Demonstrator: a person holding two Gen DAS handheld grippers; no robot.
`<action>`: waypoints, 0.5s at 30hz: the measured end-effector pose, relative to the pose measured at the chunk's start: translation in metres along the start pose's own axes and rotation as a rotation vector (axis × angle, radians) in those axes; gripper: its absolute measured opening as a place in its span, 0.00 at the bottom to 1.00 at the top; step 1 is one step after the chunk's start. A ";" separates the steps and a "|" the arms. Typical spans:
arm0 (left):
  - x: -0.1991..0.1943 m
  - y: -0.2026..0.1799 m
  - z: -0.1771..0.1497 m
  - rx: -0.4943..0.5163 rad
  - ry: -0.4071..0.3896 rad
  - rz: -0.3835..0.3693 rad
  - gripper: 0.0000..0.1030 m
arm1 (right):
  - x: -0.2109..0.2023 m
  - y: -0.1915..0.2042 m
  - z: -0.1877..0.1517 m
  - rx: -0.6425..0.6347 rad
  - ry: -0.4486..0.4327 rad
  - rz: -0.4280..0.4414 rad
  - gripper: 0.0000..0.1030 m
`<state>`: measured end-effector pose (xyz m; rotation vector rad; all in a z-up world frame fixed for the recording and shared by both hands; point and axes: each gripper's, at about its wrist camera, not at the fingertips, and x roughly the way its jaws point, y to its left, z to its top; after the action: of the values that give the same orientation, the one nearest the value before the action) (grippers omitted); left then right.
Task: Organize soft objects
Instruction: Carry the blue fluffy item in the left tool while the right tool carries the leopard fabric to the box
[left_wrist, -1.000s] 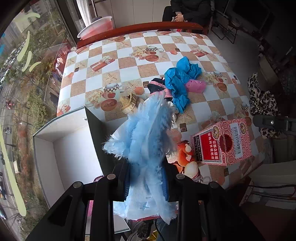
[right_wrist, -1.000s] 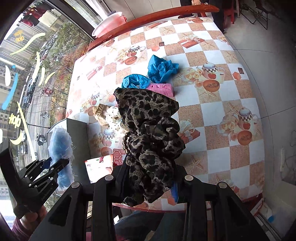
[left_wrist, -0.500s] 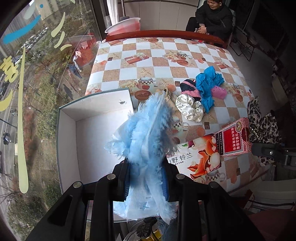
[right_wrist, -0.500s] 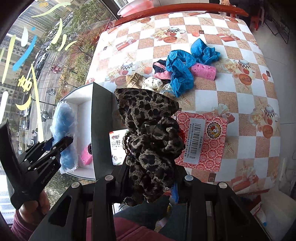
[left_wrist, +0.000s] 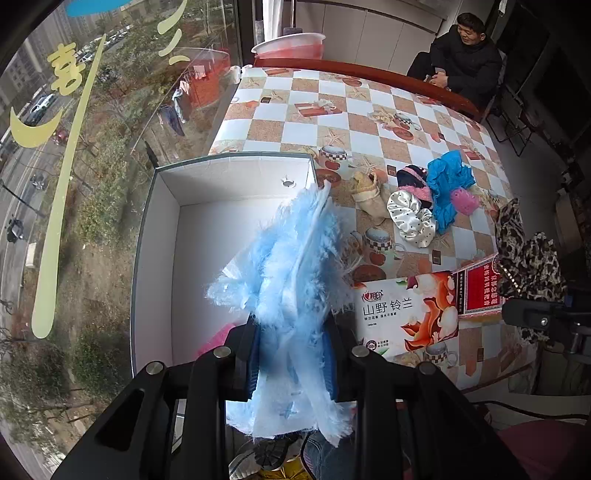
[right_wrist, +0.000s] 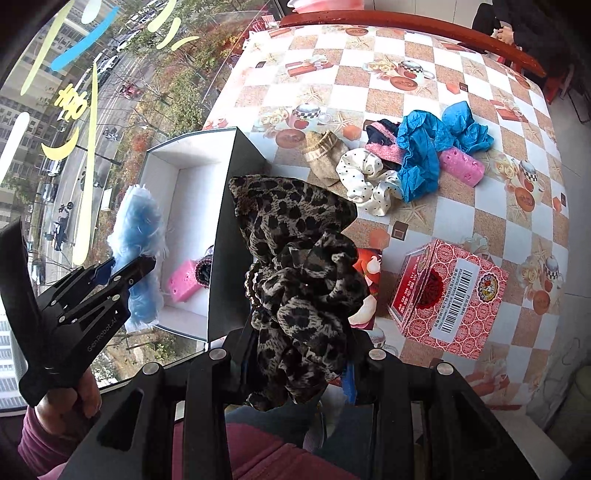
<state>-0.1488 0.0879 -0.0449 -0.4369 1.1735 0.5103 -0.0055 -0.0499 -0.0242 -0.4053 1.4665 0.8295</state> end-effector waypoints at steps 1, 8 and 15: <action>0.001 0.002 -0.001 -0.006 0.001 0.000 0.29 | 0.000 0.003 0.001 -0.010 0.001 -0.002 0.36; 0.002 0.010 -0.003 -0.028 0.002 0.000 0.29 | 0.003 0.014 0.004 -0.045 0.012 -0.013 0.36; 0.005 0.017 -0.005 -0.056 0.009 0.004 0.29 | 0.008 0.021 0.007 -0.073 0.027 -0.019 0.36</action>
<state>-0.1617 0.0995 -0.0522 -0.4854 1.1710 0.5467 -0.0164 -0.0286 -0.0262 -0.4859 1.4583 0.8673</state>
